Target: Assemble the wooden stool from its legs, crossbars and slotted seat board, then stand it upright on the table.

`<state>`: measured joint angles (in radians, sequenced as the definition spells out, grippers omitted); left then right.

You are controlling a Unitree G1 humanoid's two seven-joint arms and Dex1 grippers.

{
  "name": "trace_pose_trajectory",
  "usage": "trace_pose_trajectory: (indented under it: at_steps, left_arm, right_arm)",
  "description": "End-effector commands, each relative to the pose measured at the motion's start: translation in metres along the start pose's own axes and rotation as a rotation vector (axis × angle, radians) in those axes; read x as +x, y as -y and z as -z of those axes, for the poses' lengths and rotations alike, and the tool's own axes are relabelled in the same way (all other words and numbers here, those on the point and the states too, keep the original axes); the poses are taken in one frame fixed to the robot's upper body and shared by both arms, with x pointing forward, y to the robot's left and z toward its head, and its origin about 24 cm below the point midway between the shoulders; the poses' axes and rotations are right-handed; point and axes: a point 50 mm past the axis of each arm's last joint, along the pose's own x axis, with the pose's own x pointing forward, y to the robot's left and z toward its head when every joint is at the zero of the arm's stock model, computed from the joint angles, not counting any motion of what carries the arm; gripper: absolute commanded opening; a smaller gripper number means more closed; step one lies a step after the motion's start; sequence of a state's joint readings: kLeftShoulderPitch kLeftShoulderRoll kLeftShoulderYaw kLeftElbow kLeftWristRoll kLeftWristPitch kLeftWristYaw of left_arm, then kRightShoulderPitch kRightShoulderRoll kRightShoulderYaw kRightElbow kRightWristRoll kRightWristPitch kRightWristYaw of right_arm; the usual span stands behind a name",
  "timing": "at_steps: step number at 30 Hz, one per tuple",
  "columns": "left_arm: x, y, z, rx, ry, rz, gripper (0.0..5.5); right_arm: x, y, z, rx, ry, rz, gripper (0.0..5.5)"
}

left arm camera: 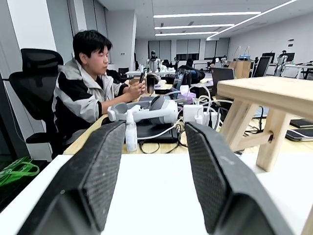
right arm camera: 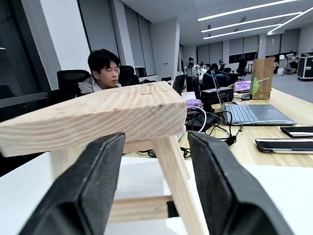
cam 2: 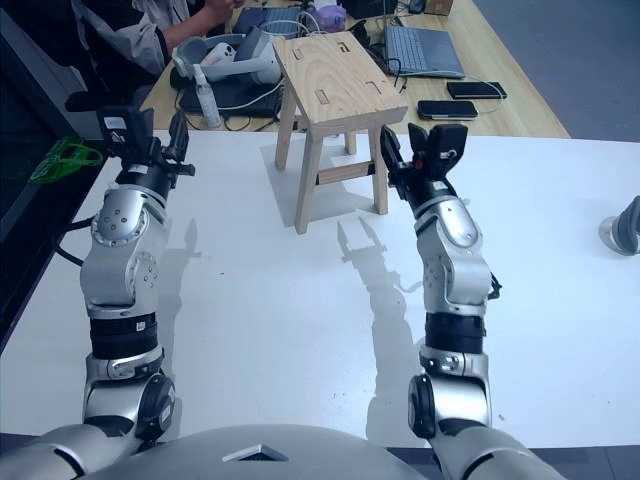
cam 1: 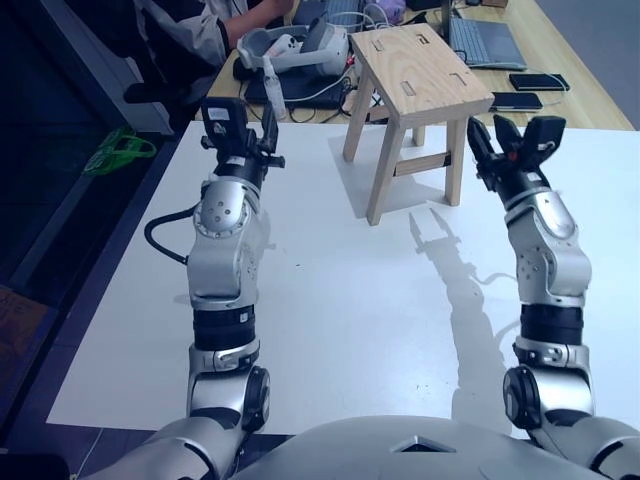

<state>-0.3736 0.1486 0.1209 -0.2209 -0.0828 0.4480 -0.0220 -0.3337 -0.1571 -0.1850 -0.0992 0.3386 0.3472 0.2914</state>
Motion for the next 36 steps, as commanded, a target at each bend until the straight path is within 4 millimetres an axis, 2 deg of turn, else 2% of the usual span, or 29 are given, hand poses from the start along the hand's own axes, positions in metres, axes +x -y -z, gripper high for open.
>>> trace_pose_trajectory:
  at_steps: [1, 6, 9, 13, 16, 20, 36]
  left_arm:
    - [-0.021, 0.007, 0.012, -0.029, -0.036, 0.027, 2.25]
    - [-0.071, 0.023, 0.038, -0.086, -0.137, 0.039, 2.25]
    - [-0.084, 0.031, 0.045, -0.065, -0.173, 0.004, 2.25]
    - [-0.085, 0.031, 0.044, -0.094, -0.138, 0.017, 2.25]
    - [-0.088, 0.037, 0.047, -0.027, -0.122, 0.085, 2.25]
    - [-0.087, 0.034, 0.056, -0.054, -0.173, 0.058, 2.25]
    - [-0.086, 0.036, 0.059, -0.072, -0.185, 0.06, 2.25]
  right_arm:
    - [-0.042, 0.012, 0.013, 0.042, -0.088, 0.129, 2.37]
    - [-0.079, 0.001, 0.028, 0.051, -0.113, 0.338, 2.37]
    - [-0.088, -0.006, 0.035, 0.021, -0.118, 0.426, 2.37]
    - [-0.093, -0.008, 0.036, -0.022, -0.118, 0.478, 2.37]
    - [-0.09, -0.011, 0.036, -0.034, -0.114, 0.456, 2.37]
    - [-0.09, -0.011, 0.037, -0.038, -0.12, 0.462, 2.37]
    - [-0.09, -0.012, 0.04, -0.001, -0.12, 0.451, 2.37]
